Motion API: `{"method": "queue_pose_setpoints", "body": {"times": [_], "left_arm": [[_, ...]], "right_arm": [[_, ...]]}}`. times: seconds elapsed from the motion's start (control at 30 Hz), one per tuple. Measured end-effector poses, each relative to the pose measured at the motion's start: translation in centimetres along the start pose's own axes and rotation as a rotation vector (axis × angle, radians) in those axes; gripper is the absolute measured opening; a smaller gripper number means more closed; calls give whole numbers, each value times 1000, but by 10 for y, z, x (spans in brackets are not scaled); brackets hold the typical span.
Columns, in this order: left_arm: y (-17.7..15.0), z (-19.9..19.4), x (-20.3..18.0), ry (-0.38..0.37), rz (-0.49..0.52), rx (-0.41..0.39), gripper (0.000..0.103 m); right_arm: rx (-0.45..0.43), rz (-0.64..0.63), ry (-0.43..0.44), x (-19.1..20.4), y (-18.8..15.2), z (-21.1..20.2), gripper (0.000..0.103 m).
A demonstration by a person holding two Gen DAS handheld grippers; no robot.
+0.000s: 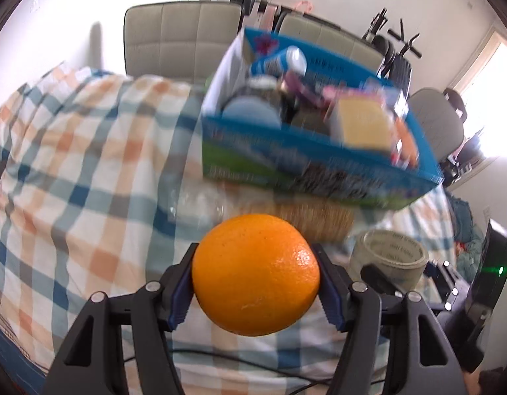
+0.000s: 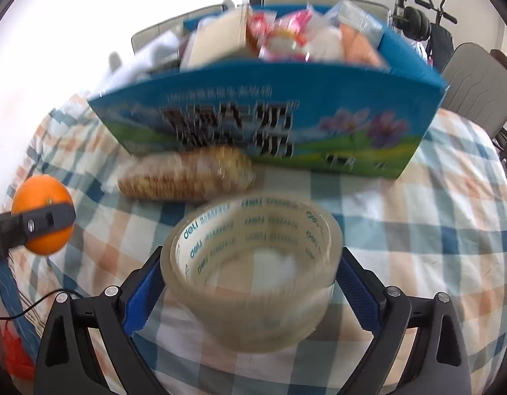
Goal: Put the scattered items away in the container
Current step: 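Drop the orange with left tool while right tool drops tape roll into box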
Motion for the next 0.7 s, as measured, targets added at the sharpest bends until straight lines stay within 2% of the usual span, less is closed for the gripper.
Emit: {"method": "queue_pose_setpoints", "body": {"times": [0.17, 0.37, 0.5, 0.7], "left_arm": [[50, -31, -12, -43, -1, -91, 66], [102, -40, -27, -64, -2, -142, 66], [132, -20, -35, -46, 16, -136, 66], [150, 44, -35, 0, 36, -67, 66]], "right_arm": [[-90, 44, 25, -14, 23, -40, 98], [-226, 89, 53, -23, 65, -89, 98], [-309, 92, 27, -36, 106, -109, 98], [-303, 88, -21, -47, 168, -64, 98]]}}
Point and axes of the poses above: each gripper's, at about its wrist camera, not at the fingertips, and z roughly the way its jaws point, x to its left, y to its top, the point moved 2 cm from there along z, roughly the way its jaws point, and after that the axes turned 9 degrees about x, right-handed, at the moved point
